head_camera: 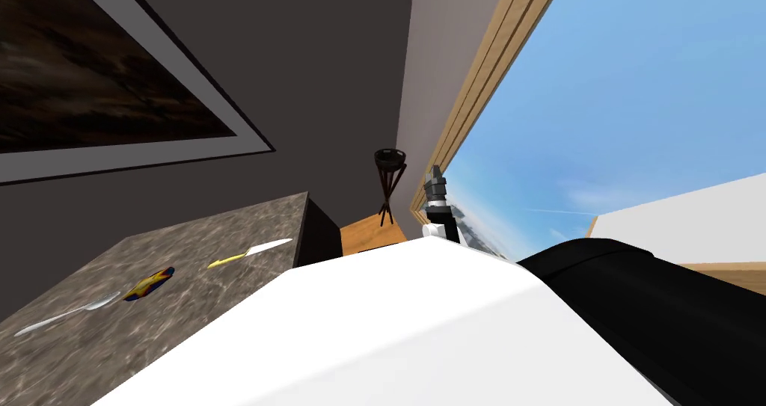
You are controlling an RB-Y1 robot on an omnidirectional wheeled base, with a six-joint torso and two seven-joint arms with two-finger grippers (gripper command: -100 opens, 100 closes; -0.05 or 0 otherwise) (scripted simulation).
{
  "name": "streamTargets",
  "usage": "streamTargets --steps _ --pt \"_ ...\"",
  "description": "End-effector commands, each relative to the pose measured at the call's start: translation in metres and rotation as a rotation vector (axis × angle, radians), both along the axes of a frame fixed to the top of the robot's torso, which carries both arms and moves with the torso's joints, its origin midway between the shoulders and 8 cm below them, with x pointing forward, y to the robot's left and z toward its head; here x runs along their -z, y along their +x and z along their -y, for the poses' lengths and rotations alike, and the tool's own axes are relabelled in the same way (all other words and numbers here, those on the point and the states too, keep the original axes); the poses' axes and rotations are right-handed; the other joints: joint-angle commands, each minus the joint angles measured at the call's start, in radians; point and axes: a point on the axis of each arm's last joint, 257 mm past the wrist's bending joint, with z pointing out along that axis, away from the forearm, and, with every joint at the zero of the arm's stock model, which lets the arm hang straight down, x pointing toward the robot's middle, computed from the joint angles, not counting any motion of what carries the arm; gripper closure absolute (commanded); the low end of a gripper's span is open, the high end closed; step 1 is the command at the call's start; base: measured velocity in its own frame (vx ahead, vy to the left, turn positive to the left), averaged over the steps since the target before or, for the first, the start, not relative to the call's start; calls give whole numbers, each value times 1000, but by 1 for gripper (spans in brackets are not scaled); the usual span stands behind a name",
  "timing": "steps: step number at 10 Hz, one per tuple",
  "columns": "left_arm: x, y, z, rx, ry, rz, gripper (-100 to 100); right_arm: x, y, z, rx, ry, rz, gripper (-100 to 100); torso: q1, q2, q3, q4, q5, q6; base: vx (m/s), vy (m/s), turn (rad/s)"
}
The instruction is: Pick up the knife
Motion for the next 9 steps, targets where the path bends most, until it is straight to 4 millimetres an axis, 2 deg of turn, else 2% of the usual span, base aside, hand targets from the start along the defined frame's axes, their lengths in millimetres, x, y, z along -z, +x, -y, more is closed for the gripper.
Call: streamTargets --steps 1,2,3,4,5,6,7,8,9 --pt "2 12 -3 -18 -4 5 -100 0 0 0 0 0 0 0 0 0 0 0 0 0 -137 -14 -1" --pt "3 9 -2 -23 -6 -3 -100 0 0 0 0 0 0 0 3 -2 -1 0 1 -1 -37 12 31" --pt "-1 8 -17 -78 7 8 -100 0 0 0 0 0 0 0 5 -8 -4 -1 1 -1 -197 -27 -299" --pt "0 13 -20 -91 4 10 -100 0 0 0 0 0 0 0 4 -2 -1 -1 1 1 -228 -66 -348" --pt "3 25 -18 -93 -5 19 -100 0 0 0 0 0 0 0 1 0 0 0 1 0 -103 -47 -60" --pt "4 23 -17 -99 -8 9 -100 0 0 0 0 0 0 0 2 -4 -2 -1 1 -1 -14 -20 47" --pt "1 23 -28 -154 -7 22 -100 0 0 0 0 0 -1 0 4 -9 -5 -2 1 -1 -159 -83 -326" --pt "3 24 -30 -174 -12 17 -100 0 0 0 0 0 0 0 1 -4 -3 -1 0 1 -201 -87 -295" --pt "5 33 -28 -177 -23 21 -100 0 0 0 0 0 0 0 0 -2 -1 0 0 0 -80 -57 -77"
